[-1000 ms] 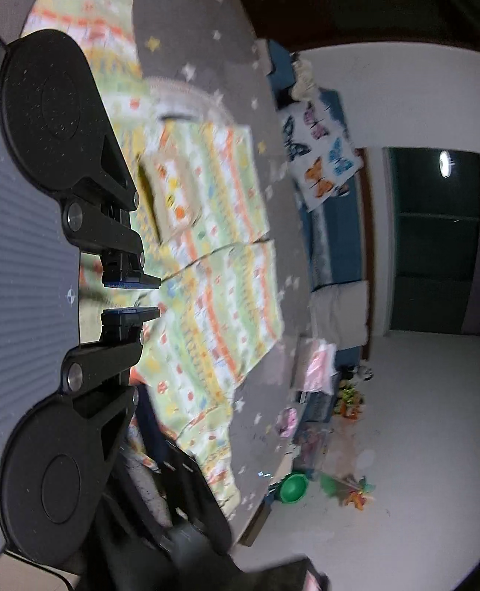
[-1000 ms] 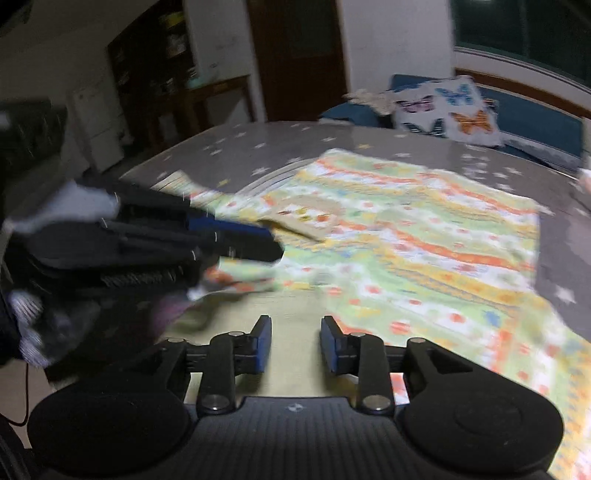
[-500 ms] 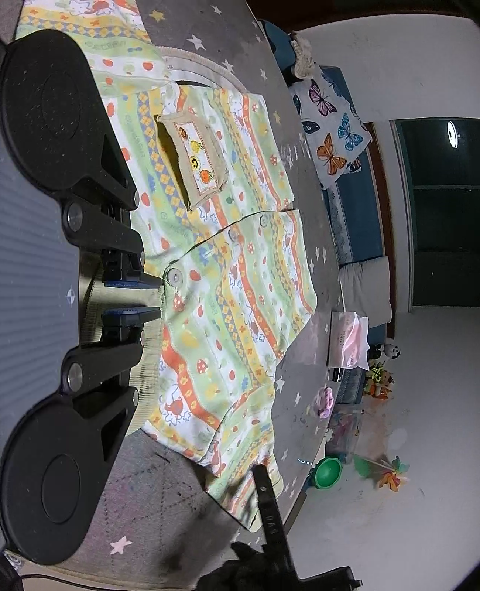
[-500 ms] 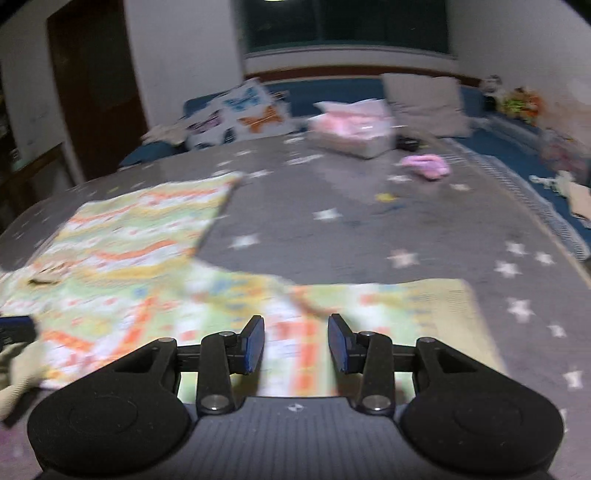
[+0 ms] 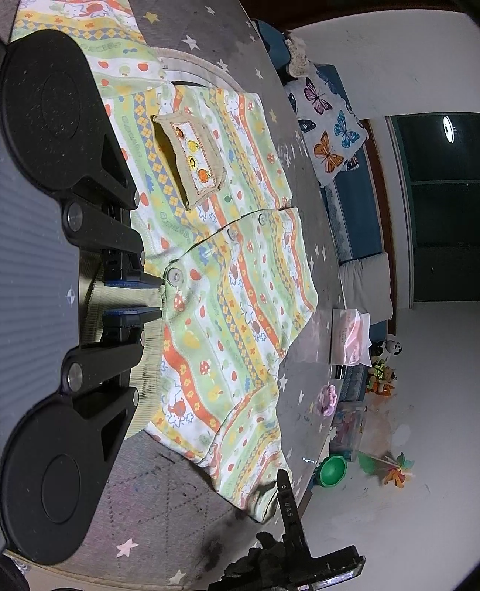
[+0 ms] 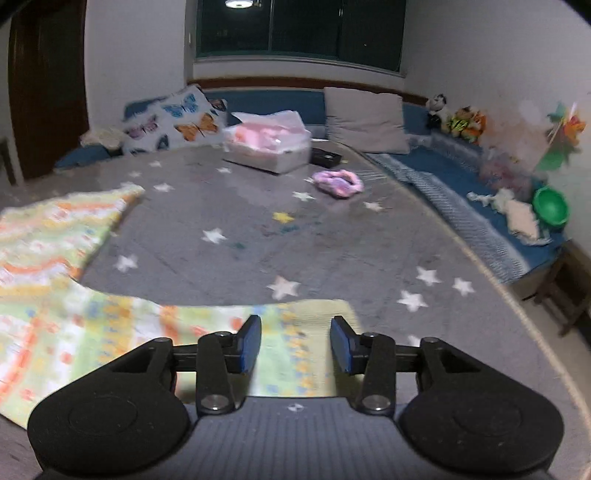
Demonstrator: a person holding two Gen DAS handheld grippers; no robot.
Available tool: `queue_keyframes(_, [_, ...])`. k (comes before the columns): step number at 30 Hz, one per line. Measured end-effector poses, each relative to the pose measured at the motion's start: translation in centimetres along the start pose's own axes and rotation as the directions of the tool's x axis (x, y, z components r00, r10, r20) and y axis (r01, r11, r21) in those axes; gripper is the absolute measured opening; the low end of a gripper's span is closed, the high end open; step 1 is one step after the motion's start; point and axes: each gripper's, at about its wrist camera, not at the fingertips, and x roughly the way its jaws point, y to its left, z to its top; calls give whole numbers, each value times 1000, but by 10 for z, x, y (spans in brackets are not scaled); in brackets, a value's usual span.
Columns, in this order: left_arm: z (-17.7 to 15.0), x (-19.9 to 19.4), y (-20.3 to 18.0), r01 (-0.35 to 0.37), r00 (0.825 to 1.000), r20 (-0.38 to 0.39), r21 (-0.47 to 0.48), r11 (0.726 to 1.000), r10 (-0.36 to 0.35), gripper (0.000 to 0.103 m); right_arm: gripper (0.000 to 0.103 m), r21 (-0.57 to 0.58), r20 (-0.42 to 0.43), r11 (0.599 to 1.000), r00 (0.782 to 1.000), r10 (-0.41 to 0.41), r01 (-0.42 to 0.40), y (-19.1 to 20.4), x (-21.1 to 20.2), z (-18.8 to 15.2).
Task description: Fold clothes
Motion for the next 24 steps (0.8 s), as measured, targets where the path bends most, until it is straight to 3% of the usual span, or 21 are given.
queue_keyframes(10, [1, 1, -1, -5, 1000, -2, 17, 1000, 5, 17, 46, 142, -7, 990, 1000, 26, -25, -24, -37, -19])
queue_keyframes(11, [1, 1, -1, -8, 1000, -2, 18, 1000, 8, 18, 46, 146, -13, 989, 1000, 23, -20, -25, -37, -21])
queue_keyframes(13, [1, 1, 0, -18, 1000, -3, 18, 1000, 18, 33, 46, 141, -14, 990, 1000, 16, -14, -25, -38, -26])
queue_keyframes(22, [2, 0, -1, -37, 999, -10, 24, 999, 38, 33, 45, 157, -21, 987, 999, -40, 42, -26, -38, -31])
queue_keyframes(24, [3, -1, -1, -43, 999, -12, 31, 999, 43, 35, 26, 163, -19, 986, 999, -34, 36, -27, -38, -31])
